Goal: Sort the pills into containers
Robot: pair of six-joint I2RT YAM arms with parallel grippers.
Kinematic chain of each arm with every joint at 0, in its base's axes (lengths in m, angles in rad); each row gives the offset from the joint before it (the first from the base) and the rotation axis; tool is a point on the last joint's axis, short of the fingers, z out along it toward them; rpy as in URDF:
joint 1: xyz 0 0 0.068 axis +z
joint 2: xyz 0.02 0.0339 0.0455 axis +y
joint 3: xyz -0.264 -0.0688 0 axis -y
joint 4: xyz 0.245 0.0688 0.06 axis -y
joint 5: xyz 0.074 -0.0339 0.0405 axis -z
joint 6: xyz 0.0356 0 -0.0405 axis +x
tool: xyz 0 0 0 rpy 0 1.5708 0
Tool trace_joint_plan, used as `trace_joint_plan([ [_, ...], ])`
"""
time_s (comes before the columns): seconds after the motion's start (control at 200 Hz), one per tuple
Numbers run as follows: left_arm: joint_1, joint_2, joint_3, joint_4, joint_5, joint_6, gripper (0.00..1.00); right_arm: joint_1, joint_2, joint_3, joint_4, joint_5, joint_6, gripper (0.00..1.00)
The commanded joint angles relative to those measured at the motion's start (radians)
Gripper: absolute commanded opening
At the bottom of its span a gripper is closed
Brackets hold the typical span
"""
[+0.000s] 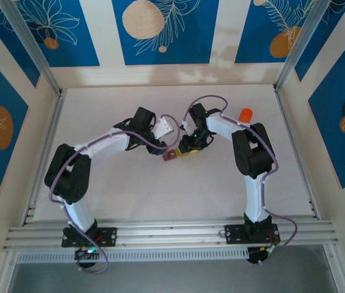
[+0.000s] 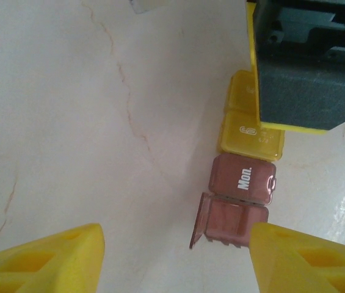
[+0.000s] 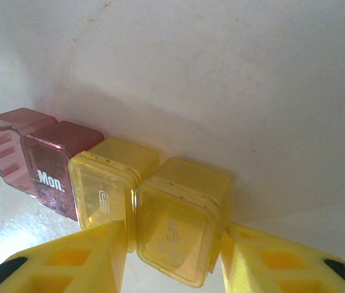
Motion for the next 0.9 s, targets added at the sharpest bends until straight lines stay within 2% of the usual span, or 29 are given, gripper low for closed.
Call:
trace_joint_plan([
  [0.0,-0.021,0.03,0.034,-0.033,0.024,0.001,0.65,0.011,0.082,-0.044,-0.049,0.149,-0.014,0.43],
  [0.215,-0.019,0.072,0.072,-0.039,-0.07,-0.04,0.65,0.013,0.083,-0.044,-0.049,0.145,-0.014,0.43],
  [0.89,0.001,0.207,0.148,-0.119,-0.219,-0.081,0.64,0.015,0.083,-0.041,-0.051,0.147,-0.019,0.43],
])
